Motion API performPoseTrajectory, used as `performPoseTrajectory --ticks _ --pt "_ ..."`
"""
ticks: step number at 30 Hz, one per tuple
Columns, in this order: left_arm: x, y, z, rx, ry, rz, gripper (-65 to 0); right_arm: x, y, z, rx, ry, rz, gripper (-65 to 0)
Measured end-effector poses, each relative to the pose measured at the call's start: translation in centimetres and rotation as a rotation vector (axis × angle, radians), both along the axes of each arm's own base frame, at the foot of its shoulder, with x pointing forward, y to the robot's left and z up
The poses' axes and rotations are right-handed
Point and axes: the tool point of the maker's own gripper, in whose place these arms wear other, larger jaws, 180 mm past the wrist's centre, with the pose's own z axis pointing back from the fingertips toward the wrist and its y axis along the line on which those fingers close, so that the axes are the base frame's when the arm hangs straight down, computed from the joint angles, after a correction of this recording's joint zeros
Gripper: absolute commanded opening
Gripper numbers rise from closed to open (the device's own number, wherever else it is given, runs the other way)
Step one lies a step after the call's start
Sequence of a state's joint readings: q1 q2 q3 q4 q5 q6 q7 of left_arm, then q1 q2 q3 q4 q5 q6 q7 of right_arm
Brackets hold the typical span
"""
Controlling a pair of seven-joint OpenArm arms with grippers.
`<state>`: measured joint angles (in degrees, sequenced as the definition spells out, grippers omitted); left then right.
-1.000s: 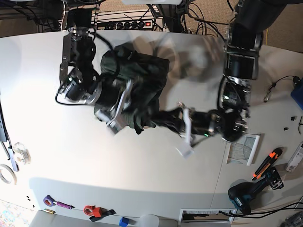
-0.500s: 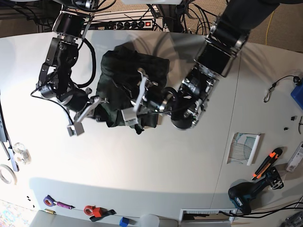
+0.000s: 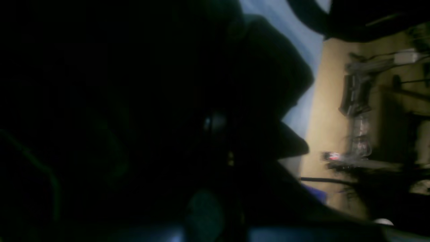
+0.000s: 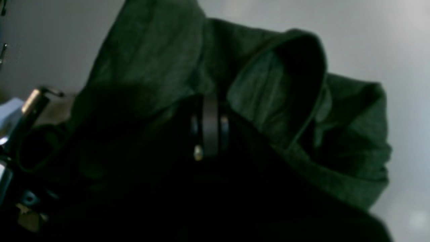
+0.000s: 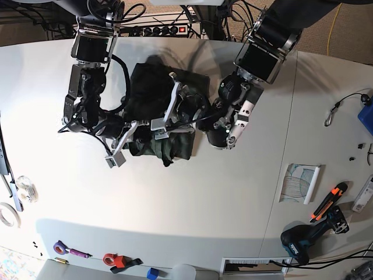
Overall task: Layout the t-shirt on the table in an organized manner, then fold the t-shirt properly
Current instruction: 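Grasp the green bundle's sides with both grippers, then press and tuck the bundle edges inward with both grippers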
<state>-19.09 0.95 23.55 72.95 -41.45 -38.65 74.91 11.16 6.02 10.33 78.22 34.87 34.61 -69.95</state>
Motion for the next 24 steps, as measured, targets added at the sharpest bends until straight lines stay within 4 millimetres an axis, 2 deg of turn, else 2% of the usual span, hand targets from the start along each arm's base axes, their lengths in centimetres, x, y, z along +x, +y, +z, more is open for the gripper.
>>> performPoseTrajectory --ticks 4,9,12,18,21,24 --pt "1.5 0.6 -0.2 0.014 -0.041 0.065 -65.0 -0.8 0.0 -0.3 -0.012 0.044 0.028 -65.0" --pt "4.3 3.1 -0.4 0.084 -0.11 0.126 -65.0 -2.7 0.1 -0.7 0.072 0.051 -0.009 -65.0" --pt "5.3 4.4 -0.4 0.116 -0.137 0.14 -65.0 -3.8 -0.6 -0.6 0.079 0.045 -0.033 -65.0" --pt "6.7 5.3 -0.2 0.141 -0.178 0.155 -65.0 -5.7 -3.5 0.1 -0.02 0.034 -0.083 -65.0" --pt "6.8 5.3 -0.1 0.136 -0.183 0.16 -65.0 -6.4 -4.1 0.8 -0.05 0.033 -0.105 -65.0" --pt "6.8 5.4 -0.2 0.141 -0.182 0.158 -65.0 -6.2 -4.7 2.0 -0.074 0.003 -0.136 -65.0"
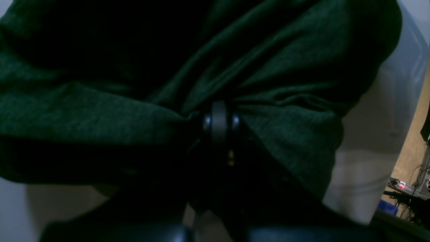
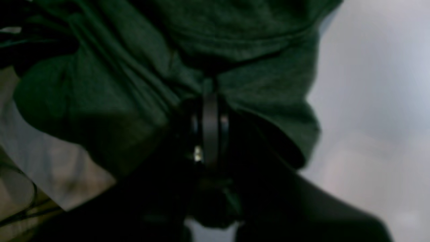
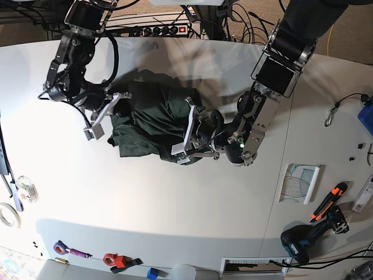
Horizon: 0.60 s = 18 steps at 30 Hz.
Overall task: Layout the t-shirt on the table in an organized manner, then fold the t-shirt properly
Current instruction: 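Press and tuck the bundle edges inward with both grippers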
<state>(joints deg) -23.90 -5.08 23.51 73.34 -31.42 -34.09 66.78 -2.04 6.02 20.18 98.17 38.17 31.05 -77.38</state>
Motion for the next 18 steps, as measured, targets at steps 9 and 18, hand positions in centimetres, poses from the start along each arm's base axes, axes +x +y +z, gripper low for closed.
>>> performPoseTrajectory --ticks 9,18 --pt "-0.2 0.2 1.8 -0.069 0.113 -0.003 -65.0 1.8 0.9 5.8 0.055 -0.193 -0.004 -65.0" --pt "-0.8 -3.9 6.4 -0.357 0.125 -0.072 -65.0 -0.4 4.3 4.8 0.17 -0.178 0.057 -65.0"
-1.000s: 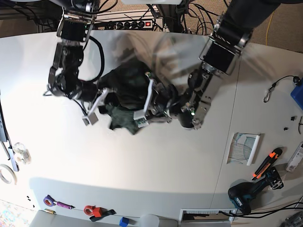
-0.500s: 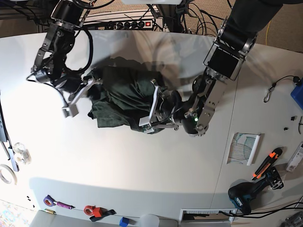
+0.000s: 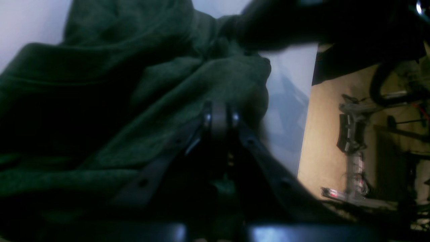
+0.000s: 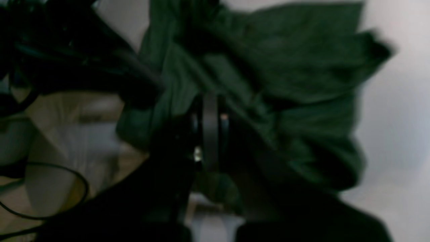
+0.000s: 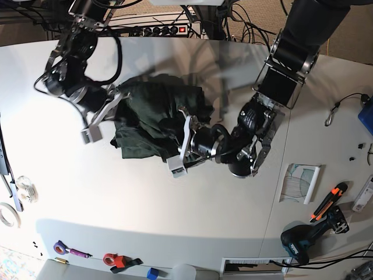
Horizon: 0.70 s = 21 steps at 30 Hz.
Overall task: Layout the t-shirt on the table in an organized manner, then fold the t-shirt properly
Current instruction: 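Press and tuck the bundle edges inward with both grippers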
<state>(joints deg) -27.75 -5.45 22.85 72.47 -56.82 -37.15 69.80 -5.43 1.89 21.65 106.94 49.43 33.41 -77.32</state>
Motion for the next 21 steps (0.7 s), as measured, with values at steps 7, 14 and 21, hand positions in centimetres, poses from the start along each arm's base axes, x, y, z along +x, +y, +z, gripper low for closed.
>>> performPoseTrajectory --ticks 7,14,21 --pt "3.2 -0.3 -0.7 0.068 -0.112 0.146 -65.0 -1.5 -2.5 -3.3 -0.138 0.057 -0.11 -65.0" --pt "3.8 3.2 -4.3 0.364 -0.158 0.161 -65.0 -1.8 -4.5 -5.2 -0.203 0.133 -0.2 -65.0" --pt "5.1 6.3 -5.2 0.416 -0.182 0.224 -65.0 -1.8 -6.1 -5.8 -0.266 0.154 -0.268 -65.0"
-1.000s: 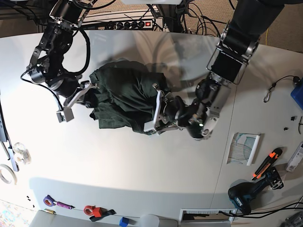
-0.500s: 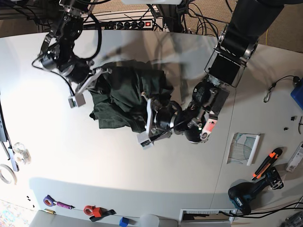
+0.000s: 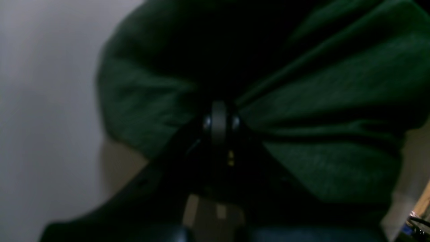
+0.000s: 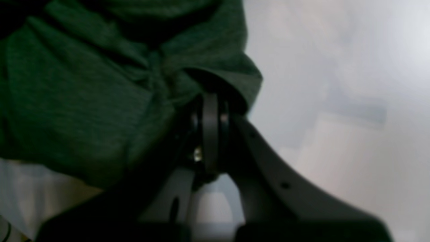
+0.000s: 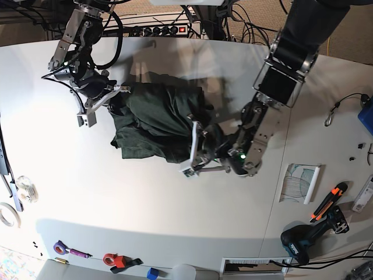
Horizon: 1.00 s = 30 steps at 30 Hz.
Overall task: Layout the t-shirt on the table in an organized manner, then fold the t-shirt properly
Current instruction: 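Press and tuck the bundle edges inward with both grippers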
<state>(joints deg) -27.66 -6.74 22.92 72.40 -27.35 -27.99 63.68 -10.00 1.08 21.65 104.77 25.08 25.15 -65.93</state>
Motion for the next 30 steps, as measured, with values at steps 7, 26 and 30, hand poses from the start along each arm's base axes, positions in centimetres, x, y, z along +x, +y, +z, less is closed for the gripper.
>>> performPoseTrajectory --ticks 7,26,30 --pt "3.3 2.9 0.9 -0.016 -0.082 0.158 -65.0 -0.1 -0.4 -0.1 -0.013 0.009 -0.018 -65.0" --pt "-6.8 -2.0 2.6 -0.403 0.25 -0.205 -65.0 6.2 3.6 7.0 0.007 -0.231 0.282 -65.0" --pt "-8.2 -1.9 1.4 -0.41 0.291 -0.194 -65.0 6.3 3.9 3.0 0.036 -0.097 0.321 -65.0"
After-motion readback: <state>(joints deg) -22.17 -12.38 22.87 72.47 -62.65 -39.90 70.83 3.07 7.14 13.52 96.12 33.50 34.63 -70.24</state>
